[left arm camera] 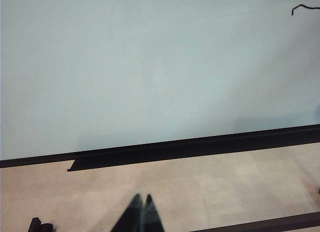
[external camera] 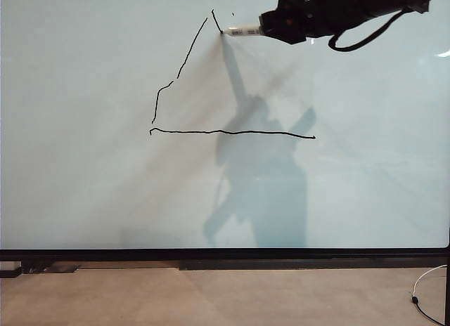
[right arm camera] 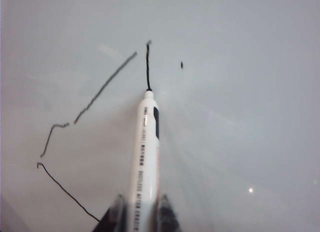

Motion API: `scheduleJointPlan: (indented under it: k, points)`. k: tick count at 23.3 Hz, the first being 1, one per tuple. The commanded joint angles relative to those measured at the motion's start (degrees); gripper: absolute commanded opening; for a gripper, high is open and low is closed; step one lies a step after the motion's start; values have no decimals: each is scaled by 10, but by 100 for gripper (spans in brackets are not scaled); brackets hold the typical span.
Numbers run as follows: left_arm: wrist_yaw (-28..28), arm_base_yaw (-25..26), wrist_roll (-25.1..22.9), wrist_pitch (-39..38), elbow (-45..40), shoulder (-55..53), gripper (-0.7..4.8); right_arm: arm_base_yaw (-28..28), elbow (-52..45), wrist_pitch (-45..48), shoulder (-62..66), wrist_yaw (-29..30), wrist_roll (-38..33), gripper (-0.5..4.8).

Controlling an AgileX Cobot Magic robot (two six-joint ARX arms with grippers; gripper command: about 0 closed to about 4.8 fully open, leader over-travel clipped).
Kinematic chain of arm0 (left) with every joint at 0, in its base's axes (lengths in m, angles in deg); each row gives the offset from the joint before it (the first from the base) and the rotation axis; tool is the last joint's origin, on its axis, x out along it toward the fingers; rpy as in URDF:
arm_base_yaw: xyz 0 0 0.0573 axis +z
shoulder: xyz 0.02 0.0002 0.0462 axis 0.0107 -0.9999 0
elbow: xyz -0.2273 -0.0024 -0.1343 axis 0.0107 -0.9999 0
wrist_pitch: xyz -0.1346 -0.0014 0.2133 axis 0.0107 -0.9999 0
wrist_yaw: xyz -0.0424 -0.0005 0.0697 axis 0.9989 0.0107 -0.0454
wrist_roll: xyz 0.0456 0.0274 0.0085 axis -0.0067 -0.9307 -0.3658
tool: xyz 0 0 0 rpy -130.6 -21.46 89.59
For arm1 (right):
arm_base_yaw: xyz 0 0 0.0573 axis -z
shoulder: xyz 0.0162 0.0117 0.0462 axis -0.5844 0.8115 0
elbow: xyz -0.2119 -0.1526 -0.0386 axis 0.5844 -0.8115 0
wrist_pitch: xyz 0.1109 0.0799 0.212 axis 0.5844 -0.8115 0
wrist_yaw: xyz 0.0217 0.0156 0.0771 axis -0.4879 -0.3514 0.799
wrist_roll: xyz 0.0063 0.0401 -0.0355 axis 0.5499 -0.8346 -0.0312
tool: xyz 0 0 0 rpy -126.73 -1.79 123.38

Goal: Pick up the pen on the shelf to the right of the whiteboard and draw a triangle.

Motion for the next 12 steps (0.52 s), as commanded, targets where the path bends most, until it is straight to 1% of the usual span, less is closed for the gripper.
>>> scheduleJointPlan:
  k: [1, 8, 12]
  points:
    - [0, 0, 0, 3, 2, 0, -5, 6, 2, 7, -5, -17, 2, -5]
    - [0, 0, 0, 3, 2, 0, -5, 9, -6, 6, -6, -20, 2, -5]
    - [0, 0, 0, 3, 2, 0, -5, 12, -26, 11, -11, -33, 2, -6]
